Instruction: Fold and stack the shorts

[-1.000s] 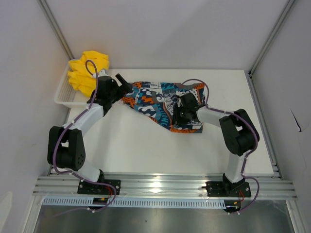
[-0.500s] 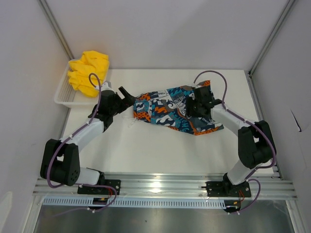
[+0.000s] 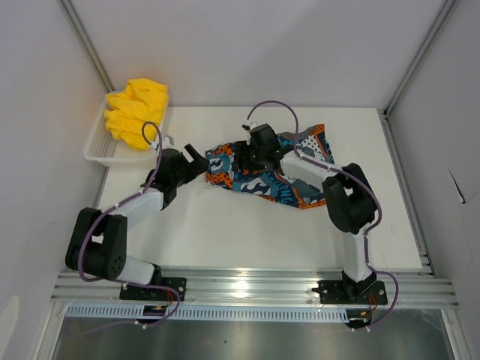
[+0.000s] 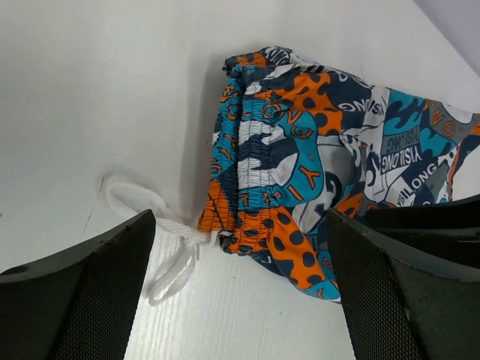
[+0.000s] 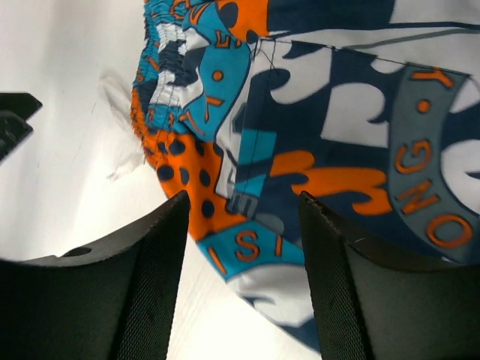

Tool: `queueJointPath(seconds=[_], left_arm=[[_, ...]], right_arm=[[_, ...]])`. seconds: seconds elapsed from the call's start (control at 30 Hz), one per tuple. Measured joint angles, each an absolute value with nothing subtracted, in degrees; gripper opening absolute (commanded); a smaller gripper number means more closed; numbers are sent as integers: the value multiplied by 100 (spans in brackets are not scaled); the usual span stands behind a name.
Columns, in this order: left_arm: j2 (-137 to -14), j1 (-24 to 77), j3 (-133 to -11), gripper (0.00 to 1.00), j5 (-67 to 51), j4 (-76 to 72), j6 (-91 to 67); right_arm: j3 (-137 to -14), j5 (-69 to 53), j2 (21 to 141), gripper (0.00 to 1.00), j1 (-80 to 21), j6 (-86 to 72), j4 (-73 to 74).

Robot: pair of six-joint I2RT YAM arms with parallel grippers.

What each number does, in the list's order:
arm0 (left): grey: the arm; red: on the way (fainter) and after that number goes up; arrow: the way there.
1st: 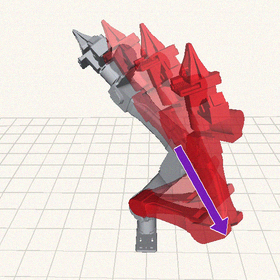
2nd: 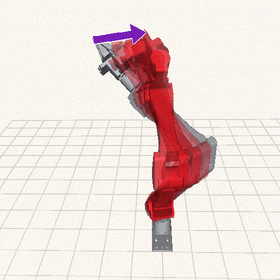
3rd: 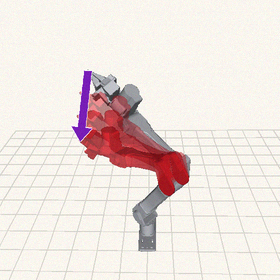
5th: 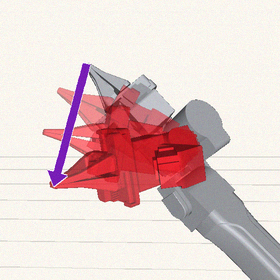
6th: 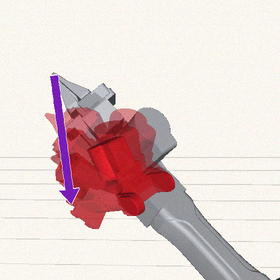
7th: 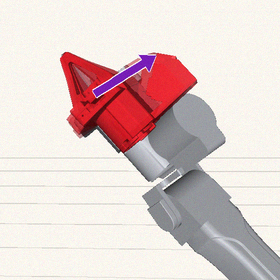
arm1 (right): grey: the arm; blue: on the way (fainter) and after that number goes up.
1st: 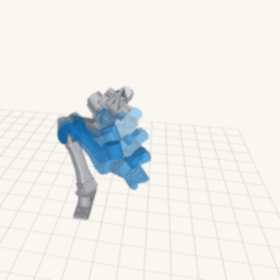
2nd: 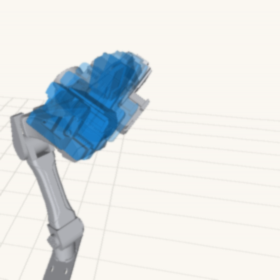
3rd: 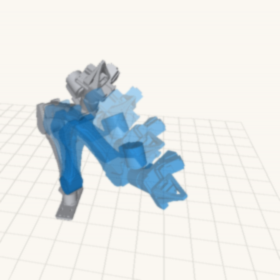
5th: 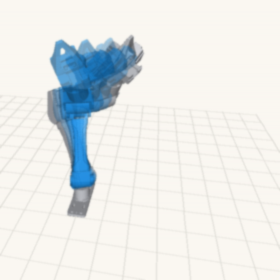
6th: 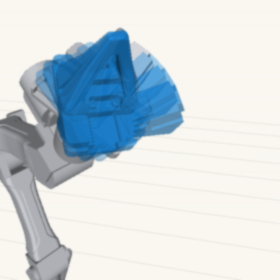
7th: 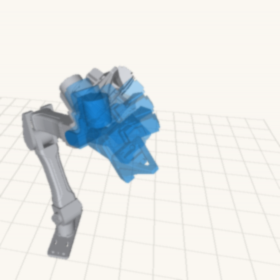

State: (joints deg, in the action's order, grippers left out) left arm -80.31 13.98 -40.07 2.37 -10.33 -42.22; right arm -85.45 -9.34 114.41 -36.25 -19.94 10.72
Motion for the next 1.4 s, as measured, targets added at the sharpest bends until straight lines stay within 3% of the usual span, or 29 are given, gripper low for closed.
queueJointPath(seconds=[0.2,0.43,0.6,1.1,1.23,1.4], left_arm=[[-8785,1400,-4088,91,110,-1511,-4246],[-9568,1431,-4268,91,-185,-1813,-4259],[-9758,1625,-4298,89,-231,-1929,-4261],[-9861,1933,-4375,72,-43,-2191,-4351],[-9898,2003,-4375,72,-10,-2198,-4353],[-9902,2073,-4375,73,16,-2167,-4344]], right_arm=[[-9085,-967,12210,45,-3785,-2379,947],[-9292,-1109,12661,16,-3852,-2731,757],[-9292,-1262,12796,7,-3857,-2908,633],[-9229,-1514,12809,6,-3854,-3398,231],[-9054,-1621,12809,18,-3789,-3544,80],[-8903,-1662,12779,41,-3651,-3603,-1]])
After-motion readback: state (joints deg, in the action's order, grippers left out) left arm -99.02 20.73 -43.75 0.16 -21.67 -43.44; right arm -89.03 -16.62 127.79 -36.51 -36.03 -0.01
